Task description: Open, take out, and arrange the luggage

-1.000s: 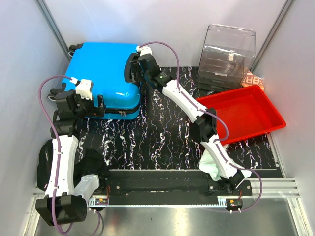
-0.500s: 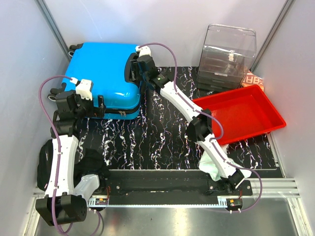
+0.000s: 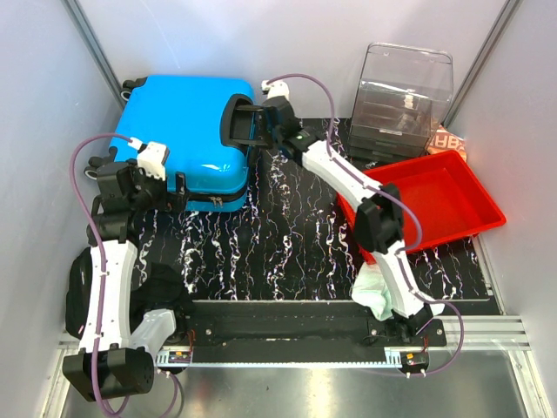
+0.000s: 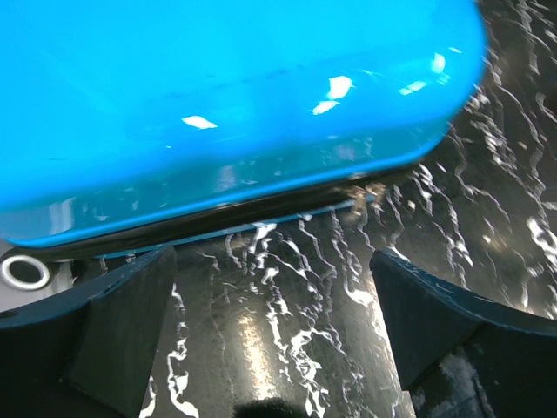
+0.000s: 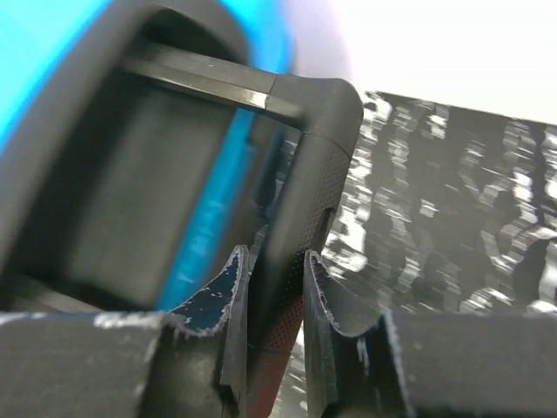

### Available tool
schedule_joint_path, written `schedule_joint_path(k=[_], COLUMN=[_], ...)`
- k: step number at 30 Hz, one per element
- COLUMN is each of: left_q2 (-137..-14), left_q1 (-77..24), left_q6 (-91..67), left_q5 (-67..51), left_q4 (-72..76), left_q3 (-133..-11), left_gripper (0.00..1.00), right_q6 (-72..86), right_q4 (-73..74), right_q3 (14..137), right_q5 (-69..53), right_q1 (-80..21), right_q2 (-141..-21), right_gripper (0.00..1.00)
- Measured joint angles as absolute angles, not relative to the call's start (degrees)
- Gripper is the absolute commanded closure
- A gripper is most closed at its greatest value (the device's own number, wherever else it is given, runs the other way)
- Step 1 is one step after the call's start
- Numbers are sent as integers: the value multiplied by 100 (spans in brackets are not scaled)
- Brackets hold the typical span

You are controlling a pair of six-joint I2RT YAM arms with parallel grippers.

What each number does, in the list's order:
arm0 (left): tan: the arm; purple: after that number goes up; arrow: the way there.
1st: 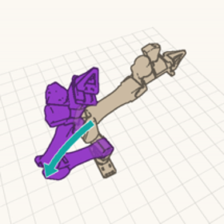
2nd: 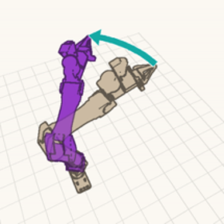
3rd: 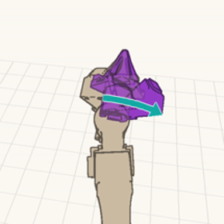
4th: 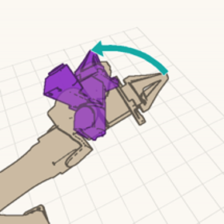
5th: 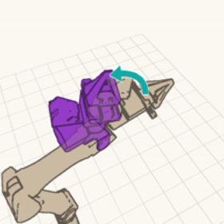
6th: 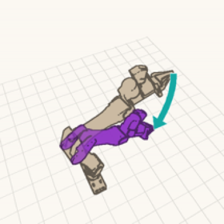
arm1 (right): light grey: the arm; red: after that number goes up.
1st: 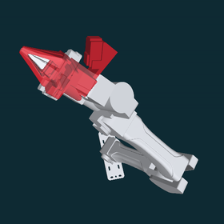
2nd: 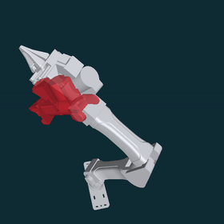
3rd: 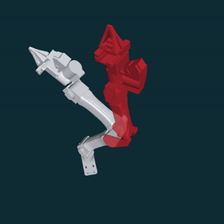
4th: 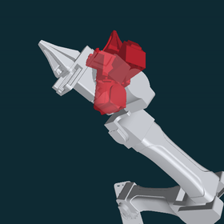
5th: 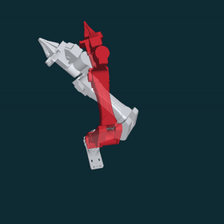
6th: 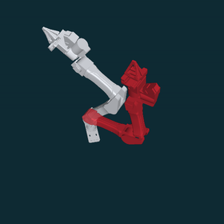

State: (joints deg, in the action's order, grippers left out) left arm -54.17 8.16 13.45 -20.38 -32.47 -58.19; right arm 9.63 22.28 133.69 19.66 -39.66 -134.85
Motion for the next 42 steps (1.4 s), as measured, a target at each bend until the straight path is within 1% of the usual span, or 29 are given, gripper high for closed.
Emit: schedule_joint_path(k=[1, 5, 8, 18, 23, 27, 29, 33, 35, 38, 42], left_q2=[-5408, -5406, -5408, -5474, -5485, -5564, -5577, -5688, -5907, -6403, -6757], left_q1=[814, 814, 814, 814, 814, 814, 814, 915, 1072, 1354, 1876], left_q6=[1400, 1592, 1712, 1824, 1811, 1758, 1737, 2012, 2456, 3157, 4353], left_q5=[-2154, -2598, -2805, -2943, -3030, -3100, -2954, -2150, -1787, -1332, -1284], left_q4=[-3301, -3452, -3465, -3465, -3465, -3468, -3479, -3420, -3413, -3444, -3564], left_q3=[-5819, -5819, -5819, -5828, -5830, -5892, -5953, -6316, -6667, -7236, -7437], left_gripper=[4, 4, 4, 5, 6, 6, 6, 7, 9, 9, 9], right_q6=[910, 775, 707, 626, 633, 674, 694, 720, 725, 740, 757], right_q4=[2119, 1857, 1584, 1396, 1319, 1356, 1361, 1365, 1367, 1367, 1352], right_q3=[12947, 12029, 11413, 11150, 11089, 11120, 11120, 11120, 11120, 11111, 11080], right_q5=[1975, 1826, 1643, 1481, 1372, 1297, 1288, 1275, 1267, 1221, 1068], right_q1=[-3892, -3610, -3463, -3358, -3332, -3310, -3304, -3291, -3284, -3253, -3181], right_q2=[-13229, -12654, -12280, -12119, -12092, -12092, -12092, -12092, -12092, -12092, -12092], right_gripper=[87, 83, 83, 84, 89, 90, 90, 91, 92, 93, 94])
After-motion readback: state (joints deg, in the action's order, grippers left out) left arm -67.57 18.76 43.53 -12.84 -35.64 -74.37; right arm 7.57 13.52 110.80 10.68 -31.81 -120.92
